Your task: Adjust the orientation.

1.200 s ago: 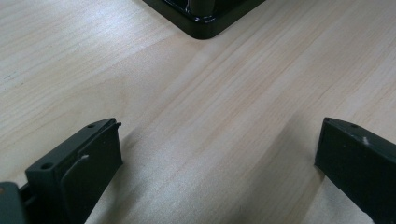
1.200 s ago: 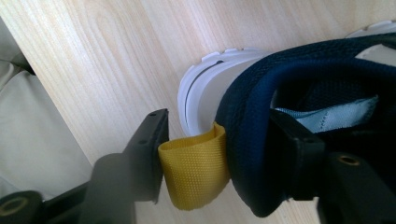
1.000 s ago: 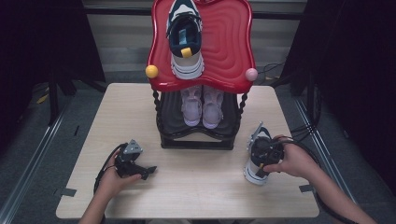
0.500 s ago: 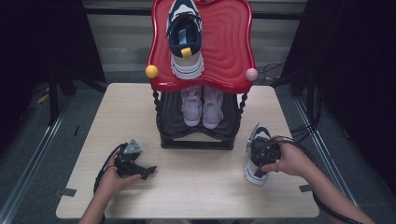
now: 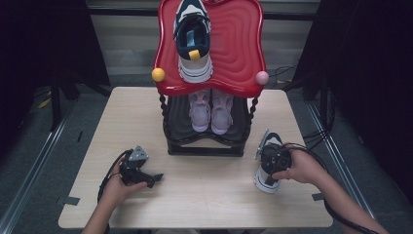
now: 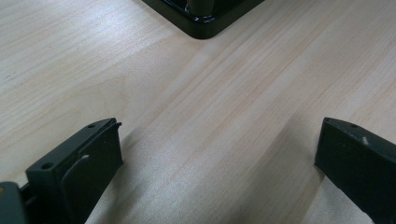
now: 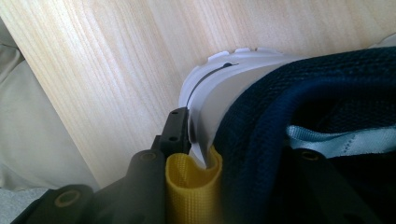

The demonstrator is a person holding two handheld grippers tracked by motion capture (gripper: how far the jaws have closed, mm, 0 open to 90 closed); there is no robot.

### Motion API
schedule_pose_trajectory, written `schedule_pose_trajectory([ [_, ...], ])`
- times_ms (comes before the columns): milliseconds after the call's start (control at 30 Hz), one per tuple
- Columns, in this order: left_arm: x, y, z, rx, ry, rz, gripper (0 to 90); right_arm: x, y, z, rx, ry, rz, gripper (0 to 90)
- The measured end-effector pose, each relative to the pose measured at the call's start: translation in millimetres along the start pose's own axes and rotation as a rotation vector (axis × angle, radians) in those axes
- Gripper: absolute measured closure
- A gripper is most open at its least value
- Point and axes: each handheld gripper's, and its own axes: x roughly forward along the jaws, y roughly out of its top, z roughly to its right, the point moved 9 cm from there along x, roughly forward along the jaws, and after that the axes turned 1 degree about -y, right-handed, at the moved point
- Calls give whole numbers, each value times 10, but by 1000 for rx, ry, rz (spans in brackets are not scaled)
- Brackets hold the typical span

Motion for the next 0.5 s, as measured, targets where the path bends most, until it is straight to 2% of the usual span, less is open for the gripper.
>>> schedule_pose_trajectory([
  [33,0,0,0,0,0,0,0,15,5,15,-20,-3,12,633],
  [100,0,0,0,0,0,0,0,20,6,14,-24,-3,15,637],
  [267,0,0,0,1,0,0,0,8,3,0,-7,8,14,645],
  [367,0,0,0,1,-1,0,0,18,9,21,-40,3,17,646],
  [400,0,0,0,1,-1,0,0,8,2,22,-33,1,7,644],
  [433,0,0,0,1,-1,0,0,-3,2,-2,-7,11,3,643],
  [500,-1,-1,0,1,-1,0,0,-11,-7,25,-29,14,0,640],
])
